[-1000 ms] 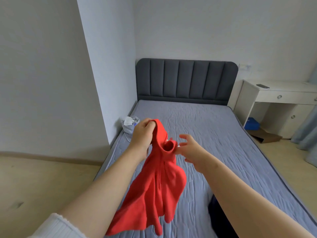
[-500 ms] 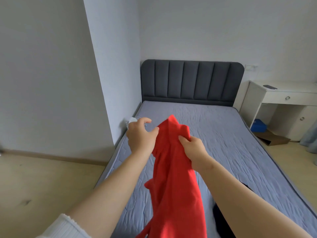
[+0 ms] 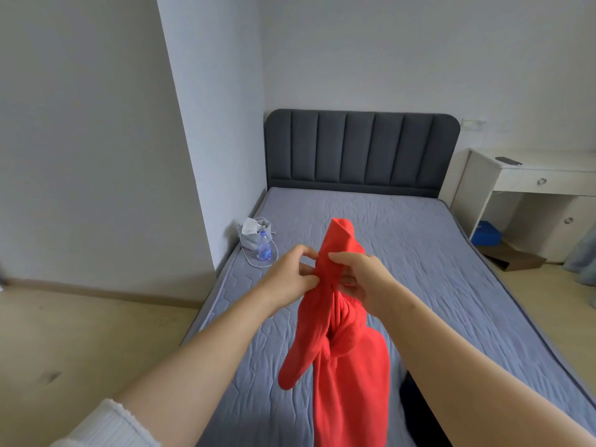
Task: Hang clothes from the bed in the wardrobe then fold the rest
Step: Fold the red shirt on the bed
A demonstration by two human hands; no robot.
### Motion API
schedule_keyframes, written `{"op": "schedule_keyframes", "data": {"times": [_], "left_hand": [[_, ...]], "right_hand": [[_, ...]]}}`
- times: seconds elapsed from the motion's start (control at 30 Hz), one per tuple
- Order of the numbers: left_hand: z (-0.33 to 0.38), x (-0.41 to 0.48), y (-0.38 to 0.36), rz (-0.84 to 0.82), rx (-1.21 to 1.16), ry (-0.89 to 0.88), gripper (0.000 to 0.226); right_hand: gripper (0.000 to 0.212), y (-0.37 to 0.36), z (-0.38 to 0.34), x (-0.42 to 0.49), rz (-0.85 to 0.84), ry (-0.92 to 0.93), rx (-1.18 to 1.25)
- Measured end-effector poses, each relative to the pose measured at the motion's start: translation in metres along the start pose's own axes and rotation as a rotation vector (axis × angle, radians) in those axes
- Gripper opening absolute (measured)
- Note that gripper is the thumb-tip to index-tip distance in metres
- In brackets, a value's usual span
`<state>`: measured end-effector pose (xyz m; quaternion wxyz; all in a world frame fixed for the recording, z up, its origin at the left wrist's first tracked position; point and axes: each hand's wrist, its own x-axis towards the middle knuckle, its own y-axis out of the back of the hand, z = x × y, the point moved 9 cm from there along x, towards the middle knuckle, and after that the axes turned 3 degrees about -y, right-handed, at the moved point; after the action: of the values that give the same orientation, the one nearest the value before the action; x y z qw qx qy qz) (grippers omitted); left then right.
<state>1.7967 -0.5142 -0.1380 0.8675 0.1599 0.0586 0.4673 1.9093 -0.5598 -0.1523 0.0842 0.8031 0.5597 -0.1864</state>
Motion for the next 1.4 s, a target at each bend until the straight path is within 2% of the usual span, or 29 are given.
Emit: {"op": "schedule_keyframes", "data": {"times": [0.1, 0.17, 0.23, 0.37, 0.43, 0.57, 0.6, 0.7, 0.73, 0.83, 0.9, 0.97, 1.03, 1.07, 1.13, 1.2, 1.3, 1.4], "left_hand": [[0.008, -0.003, -0.020, -0.187, -0.013, -0.050, 0.063], [0.009, 0.004, -0.013, -0.086, 0.083, -0.081, 0.067], [0.008, 0.009, 0.005, 0.090, 0.080, -0.052, 0.059], [0.001, 0.013, 0.016, 0.131, -0.209, 0.019, 0.039], [0.004, 0.013, 0.021, 0.134, -0.416, 0.042, 0.030], [0.015, 0.015, 0.021, 0.026, -0.719, 0.053, 0.027], [0.019, 0.013, 0.019, -0.008, -0.757, 0.048, 0.028], [0.027, 0.010, 0.017, -0.076, -0.806, 0.015, 0.036], [0.028, 0.010, 0.016, -0.098, -0.803, 0.013, 0.041], [0.033, 0.007, 0.016, -0.142, -0.764, 0.012, 0.050], [0.037, 0.002, 0.017, -0.168, -0.790, 0.009, 0.038], [0.042, -0.002, 0.019, -0.177, -0.846, 0.011, 0.042], [0.042, 0.000, 0.027, -0.112, -0.908, 0.011, 0.054], [0.042, 0.003, 0.032, -0.058, -0.925, 0.009, 0.053], [0.041, 0.007, 0.041, 0.038, -0.905, 0.009, 0.037], [0.040, 0.009, 0.047, 0.094, -0.858, -0.001, 0.025], [0.030, 0.005, 0.052, 0.142, -0.710, 0.008, 0.025], [0.014, -0.001, 0.063, 0.273, -0.513, 0.061, 0.032]], "right_hand": [[0.007, 0.000, -0.004, -0.002, -0.038, 0.025, 0.025], [0.012, -0.002, -0.005, -0.004, -0.072, 0.026, 0.016], [0.015, -0.003, -0.005, -0.004, -0.070, 0.043, -0.001], [0.022, 0.012, -0.009, -0.005, 0.058, 0.109, -0.059], [0.023, 0.018, -0.007, -0.004, 0.060, 0.121, -0.042], [0.024, 0.022, 0.006, 0.003, 0.087, 0.070, -0.018], [0.031, 0.023, 0.010, 0.004, 0.107, 0.056, -0.017], [0.068, 0.018, 0.023, 0.006, 0.094, -0.022, -0.051], [0.069, 0.010, 0.028, 0.005, 0.035, -0.054, -0.087], [0.036, -0.008, 0.037, -0.001, -0.096, -0.122, -0.167], [0.047, -0.004, 0.051, 0.002, -0.067, -0.181, -0.177], [0.063, 0.008, 0.078, 0.004, -0.007, -0.316, -0.176], [0.064, 0.006, 0.100, -0.002, -0.047, -0.461, -0.084], [0.056, -0.001, 0.106, -0.003, -0.100, -0.491, 0.000], [0.029, -0.008, 0.099, 0.001, -0.119, -0.453, 0.120], [0.015, -0.002, 0.077, 0.011, -0.021, -0.311, 0.189], [0.018, 0.015, 0.031, 0.018, 0.131, -0.022, 0.207], [0.021, 0.033, 0.010, 0.011, 0.243, 0.109, 0.214]]}}
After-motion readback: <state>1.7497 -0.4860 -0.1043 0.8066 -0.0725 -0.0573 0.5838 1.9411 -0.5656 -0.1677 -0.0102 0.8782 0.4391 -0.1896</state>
